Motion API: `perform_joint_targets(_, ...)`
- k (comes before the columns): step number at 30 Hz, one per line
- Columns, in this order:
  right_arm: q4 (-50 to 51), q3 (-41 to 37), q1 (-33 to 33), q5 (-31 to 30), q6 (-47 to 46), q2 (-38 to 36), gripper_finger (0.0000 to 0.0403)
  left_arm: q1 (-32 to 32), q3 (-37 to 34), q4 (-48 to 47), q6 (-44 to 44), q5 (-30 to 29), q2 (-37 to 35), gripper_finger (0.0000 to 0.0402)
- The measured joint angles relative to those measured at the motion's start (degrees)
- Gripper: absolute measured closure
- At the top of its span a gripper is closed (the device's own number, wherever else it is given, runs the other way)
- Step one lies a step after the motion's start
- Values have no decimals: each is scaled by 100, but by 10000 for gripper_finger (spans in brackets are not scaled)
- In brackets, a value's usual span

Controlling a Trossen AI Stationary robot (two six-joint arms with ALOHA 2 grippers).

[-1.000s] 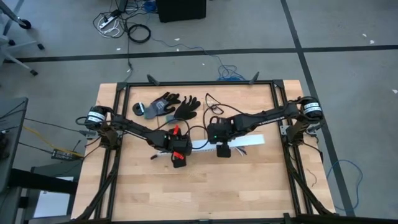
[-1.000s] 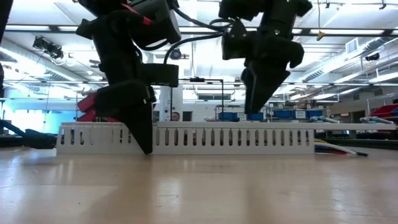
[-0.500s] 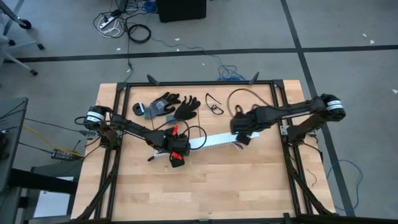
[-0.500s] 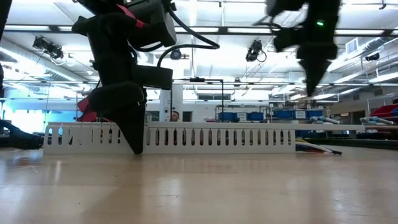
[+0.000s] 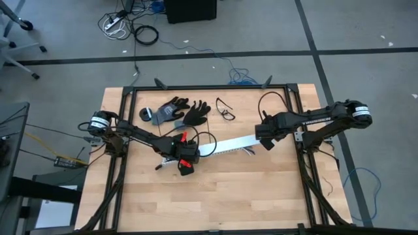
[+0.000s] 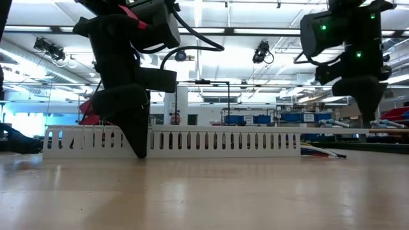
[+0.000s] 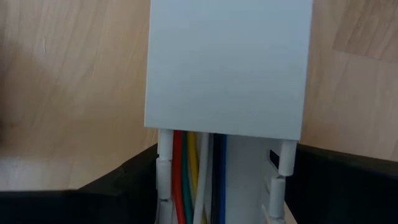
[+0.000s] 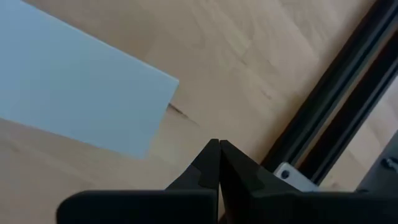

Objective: Ziptie cables
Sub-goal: Close the white cable duct

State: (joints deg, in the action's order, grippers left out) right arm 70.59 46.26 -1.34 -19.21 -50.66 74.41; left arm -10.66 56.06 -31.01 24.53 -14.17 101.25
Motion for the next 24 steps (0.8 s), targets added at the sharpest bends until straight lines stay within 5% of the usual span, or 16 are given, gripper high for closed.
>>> perform_joint_targets(13, 213, -19, -265, 293, 100, 542, 402, 0, -12, 38, -12, 9, 8, 149)
perform_joint_targets(19, -1202, -31, -330, 928, 941, 732, 403, 0, -35, -68, -42, 52, 4, 149)
perform_joint_targets(24, -185, 201, -409, 180, 493, 706, 403, -10, -21, -48, -56, 47, 11, 149)
